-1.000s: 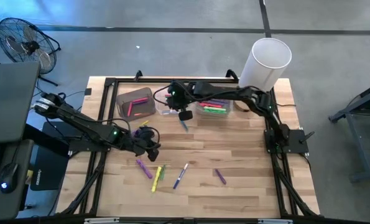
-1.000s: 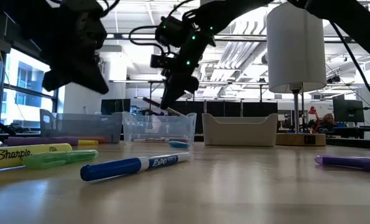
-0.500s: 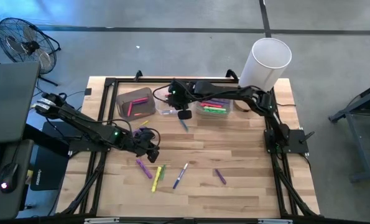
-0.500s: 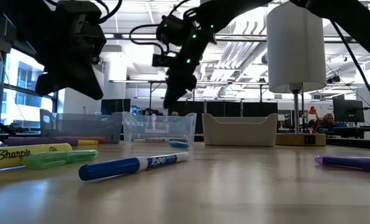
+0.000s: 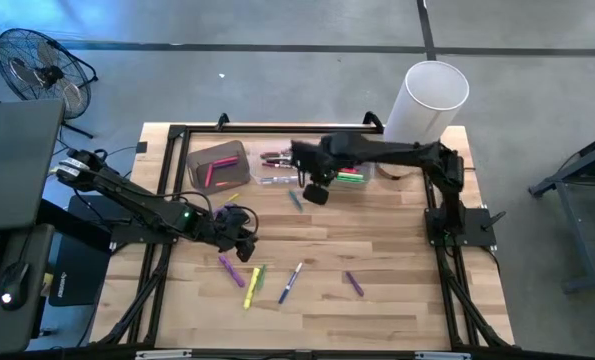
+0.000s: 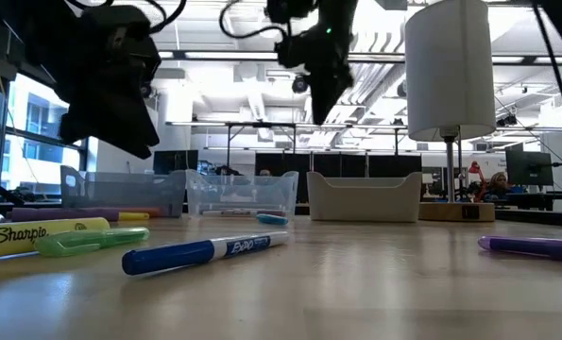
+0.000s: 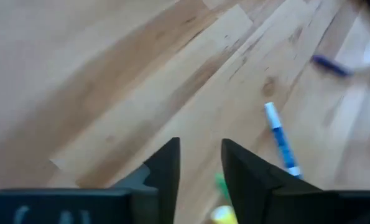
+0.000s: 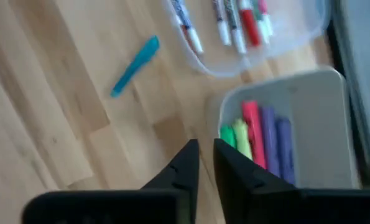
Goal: Pick & Place Markers
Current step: Put the green pen into the black bin
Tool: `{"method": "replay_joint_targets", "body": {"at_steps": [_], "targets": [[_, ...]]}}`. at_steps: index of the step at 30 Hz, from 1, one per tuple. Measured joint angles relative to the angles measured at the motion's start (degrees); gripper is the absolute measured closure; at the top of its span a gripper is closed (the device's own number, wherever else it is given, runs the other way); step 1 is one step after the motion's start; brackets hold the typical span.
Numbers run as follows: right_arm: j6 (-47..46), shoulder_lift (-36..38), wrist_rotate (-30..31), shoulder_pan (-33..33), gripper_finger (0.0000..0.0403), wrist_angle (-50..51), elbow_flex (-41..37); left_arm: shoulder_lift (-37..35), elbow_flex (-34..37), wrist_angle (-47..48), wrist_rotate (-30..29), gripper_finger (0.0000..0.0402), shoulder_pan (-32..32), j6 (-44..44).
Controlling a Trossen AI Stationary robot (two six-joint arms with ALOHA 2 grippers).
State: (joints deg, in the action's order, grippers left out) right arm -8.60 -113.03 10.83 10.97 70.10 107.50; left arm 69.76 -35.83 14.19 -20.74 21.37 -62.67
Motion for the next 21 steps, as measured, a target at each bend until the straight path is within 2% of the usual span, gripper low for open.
{"method": "replay_joint_targets", "body": {"at_steps": [2,4,9,14,18,21], "targets": [[-4.2,1.8,3.0,-2.5,0.0382,0.7,-2.4,0.0,0.0,-0.1,-1.8,0.0271,0.0,5.2],[-8.3,4.2,3.9,-5.2,0.0396,-0.5,-6.8,0.0,0.0,-0.8,-2.2,0.0267,0.0,6.5],[-18.8,12.5,3.6,-11.8,0.0393,-8.8,-22.6,0.9,-5.3,4.7,-2.2,0.0274,0.0,7.0],[-30.0,21.8,4.1,-17.8,0.0400,-15.0,-35.5,9.8,-17.0,16.9,-2.4,0.0279,0.0,5.6],[-36.8,28.6,4.9,-21.9,0.0400,-16.8,-42.9,18.6,-28.2,30.0,-0.4,0.0279,0.0,-2.9],[-40.0,32.9,5.4,-24.9,0.0402,-16.7,-47.3,25.3,-35.5,35.4,2.7,0.0279,0.0,-7.6]]}}
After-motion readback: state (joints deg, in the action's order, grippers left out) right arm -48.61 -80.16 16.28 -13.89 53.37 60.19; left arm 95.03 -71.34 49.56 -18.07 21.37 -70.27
